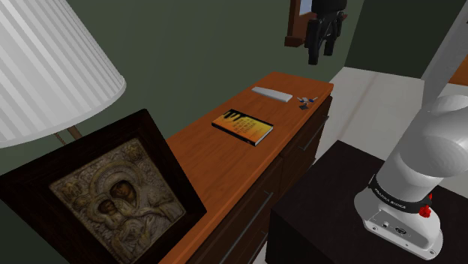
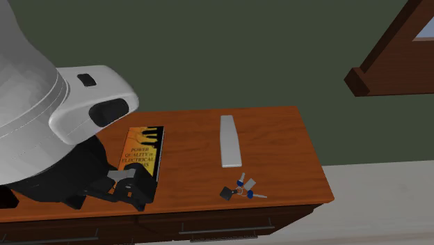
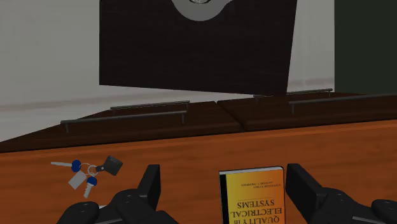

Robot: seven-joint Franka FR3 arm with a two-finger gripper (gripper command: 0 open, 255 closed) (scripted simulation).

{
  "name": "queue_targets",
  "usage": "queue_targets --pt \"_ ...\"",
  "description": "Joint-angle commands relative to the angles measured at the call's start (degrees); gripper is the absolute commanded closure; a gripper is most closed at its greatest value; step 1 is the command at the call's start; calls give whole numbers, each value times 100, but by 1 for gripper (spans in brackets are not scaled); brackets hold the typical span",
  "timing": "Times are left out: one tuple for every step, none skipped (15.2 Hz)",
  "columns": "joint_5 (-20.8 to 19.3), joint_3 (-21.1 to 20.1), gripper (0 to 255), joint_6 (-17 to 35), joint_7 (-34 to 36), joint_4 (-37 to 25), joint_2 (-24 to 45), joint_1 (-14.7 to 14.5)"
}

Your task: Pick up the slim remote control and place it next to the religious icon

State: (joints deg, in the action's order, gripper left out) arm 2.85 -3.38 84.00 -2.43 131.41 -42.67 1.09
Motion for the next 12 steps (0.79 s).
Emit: queue_targets --pt "0 0 0 0 0 0 0 0" --pt "-46 49 0 176 -75 50 115 21" --pt "-90 97 0 351 -149 91 236 42" --pt "-132 144 0 526 -221 125 364 64" --pt "-171 191 0 700 -293 151 499 86" --pt "-209 237 0 872 -363 169 641 107" --pt "-244 283 0 1043 -431 178 788 128" --pt "-278 330 0 1212 -498 180 942 147" --pt "-308 375 0 1378 -565 173 1100 166" --pt "-336 420 0 1542 -630 159 1264 185" --pt "-362 464 0 1703 -696 136 1433 203" --pt "-384 507 0 1860 -760 105 1607 222"
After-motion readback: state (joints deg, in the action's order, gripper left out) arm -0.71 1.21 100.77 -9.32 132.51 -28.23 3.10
